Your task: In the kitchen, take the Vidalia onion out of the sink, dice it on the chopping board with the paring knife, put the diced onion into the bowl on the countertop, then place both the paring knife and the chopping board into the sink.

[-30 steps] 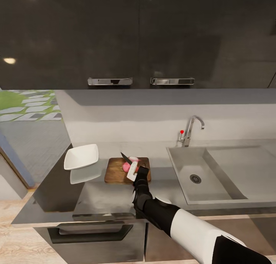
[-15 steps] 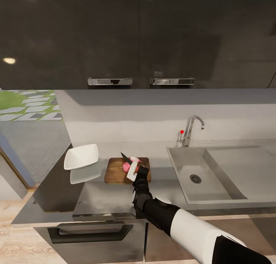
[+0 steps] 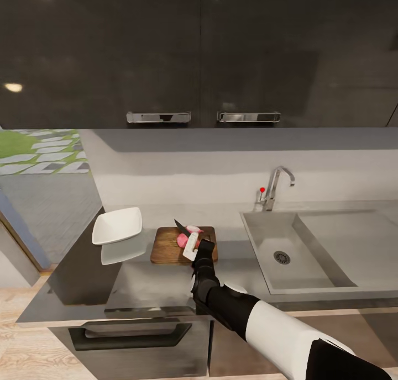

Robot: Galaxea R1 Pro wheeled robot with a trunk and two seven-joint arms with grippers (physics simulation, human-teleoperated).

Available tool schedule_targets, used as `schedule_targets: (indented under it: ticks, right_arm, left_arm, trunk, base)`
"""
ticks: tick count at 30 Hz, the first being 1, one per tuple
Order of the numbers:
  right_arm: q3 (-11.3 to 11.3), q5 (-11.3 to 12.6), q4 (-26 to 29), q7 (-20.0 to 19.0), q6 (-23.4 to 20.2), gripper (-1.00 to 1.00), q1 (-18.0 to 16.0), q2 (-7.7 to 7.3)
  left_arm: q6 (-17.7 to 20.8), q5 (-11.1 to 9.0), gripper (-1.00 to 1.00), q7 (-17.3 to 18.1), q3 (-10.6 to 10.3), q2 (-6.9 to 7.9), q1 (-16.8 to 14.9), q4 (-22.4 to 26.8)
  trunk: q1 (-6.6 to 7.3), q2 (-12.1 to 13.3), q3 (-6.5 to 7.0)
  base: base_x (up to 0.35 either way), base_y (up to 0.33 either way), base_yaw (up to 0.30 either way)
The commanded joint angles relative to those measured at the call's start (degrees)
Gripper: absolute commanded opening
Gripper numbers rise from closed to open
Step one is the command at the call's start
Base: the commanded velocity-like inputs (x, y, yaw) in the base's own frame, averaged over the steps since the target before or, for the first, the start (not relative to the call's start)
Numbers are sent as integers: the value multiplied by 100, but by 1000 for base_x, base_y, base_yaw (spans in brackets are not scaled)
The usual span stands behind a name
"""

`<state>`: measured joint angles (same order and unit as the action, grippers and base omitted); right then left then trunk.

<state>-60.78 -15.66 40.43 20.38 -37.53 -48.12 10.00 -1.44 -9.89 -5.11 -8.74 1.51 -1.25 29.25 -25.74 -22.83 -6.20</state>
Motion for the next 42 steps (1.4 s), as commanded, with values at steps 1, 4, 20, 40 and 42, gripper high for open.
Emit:
schedule_targets:
  ticks: [1, 4, 20, 40, 42]
  right_arm:
    - [-31, 283, -15, -43, 26, -100, -4, 0]
    - [-31, 283, -17, -43, 26, -100, -4, 0]
    - [-38, 283, -39, -52, 26, -100, 1, 0]
    - [18, 239, 236, 423, 298, -100, 4, 0]
    - [29, 239, 249, 452, 299, -100, 4, 0]
  left_arm:
    - [-15, -57, 100, -42, -48, 7, -6, 2]
    - [-15, -57, 100, -42, -48, 7, -7, 2]
    - [-15, -57, 100, -43, -48, 7, -5, 2]
    - [-15, -57, 100, -42, -48, 7, -5, 2]
    - [-15, -57, 100, -42, -48, 7, -5, 2]
  trunk:
    - [-4, -9, -15]
    - [-4, -9, -15]
    - [-4, -9, -15]
    - [-4, -9, -15]
    - [-4, -9, -15]
  base:
    - [0, 0, 0]
    - [0, 0, 0]
    - [0, 0, 0]
    - [0, 0, 0]
    - [74, -83, 0]
